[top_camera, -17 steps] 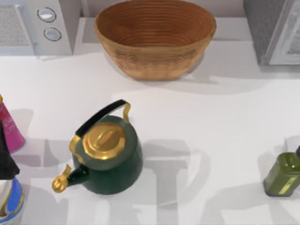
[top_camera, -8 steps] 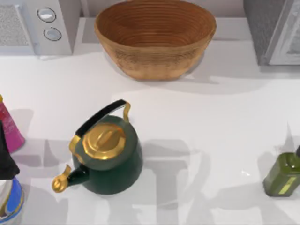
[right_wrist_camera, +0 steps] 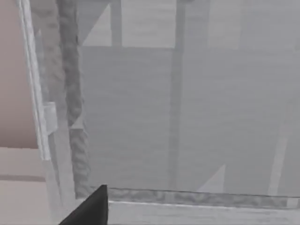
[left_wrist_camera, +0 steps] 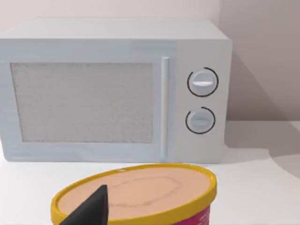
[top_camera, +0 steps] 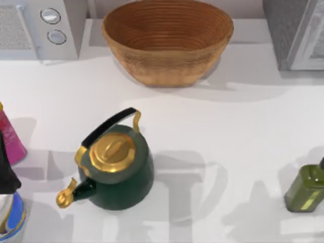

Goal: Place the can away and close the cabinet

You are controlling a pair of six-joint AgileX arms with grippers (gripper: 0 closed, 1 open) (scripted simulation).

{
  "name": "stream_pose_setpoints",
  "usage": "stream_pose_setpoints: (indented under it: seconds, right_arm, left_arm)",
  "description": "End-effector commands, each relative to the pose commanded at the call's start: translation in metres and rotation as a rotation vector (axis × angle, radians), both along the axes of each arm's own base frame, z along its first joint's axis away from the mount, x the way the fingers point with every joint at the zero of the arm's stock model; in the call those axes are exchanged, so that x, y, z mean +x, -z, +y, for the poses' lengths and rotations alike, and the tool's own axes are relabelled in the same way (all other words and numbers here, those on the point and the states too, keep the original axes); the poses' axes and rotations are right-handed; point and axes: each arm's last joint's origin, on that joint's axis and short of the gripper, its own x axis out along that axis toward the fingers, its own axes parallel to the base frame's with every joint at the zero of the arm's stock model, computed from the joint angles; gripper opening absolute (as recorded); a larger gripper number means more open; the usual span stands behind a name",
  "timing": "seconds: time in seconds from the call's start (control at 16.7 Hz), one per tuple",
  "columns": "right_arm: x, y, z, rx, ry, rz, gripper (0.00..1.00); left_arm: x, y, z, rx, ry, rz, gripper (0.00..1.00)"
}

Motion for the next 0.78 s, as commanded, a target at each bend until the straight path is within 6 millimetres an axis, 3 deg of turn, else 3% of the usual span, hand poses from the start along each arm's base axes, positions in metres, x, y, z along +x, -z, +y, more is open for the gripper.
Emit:
stream_pose_setpoints:
  seconds: [0.36,0.54,0.78]
  right_arm:
    - [-0.001,0.034,-0.069,0.033,0.028,0.011,1.00]
    - [-0.008,0.049,-0.087,0.027,0.042,0.000,1.00]
    - [-0.013,0.058,-0.096,0.009,0.058,-0.012,1.00]
  left_arm:
    - [0.000,0.000,0.000,0.000,0.000,0.000,1.00]
    - [0.000,0.000,0.000,0.000,0.000,0.000,1.00]
    - [0.000,0.000,0.000,0.000,0.000,0.000,1.00]
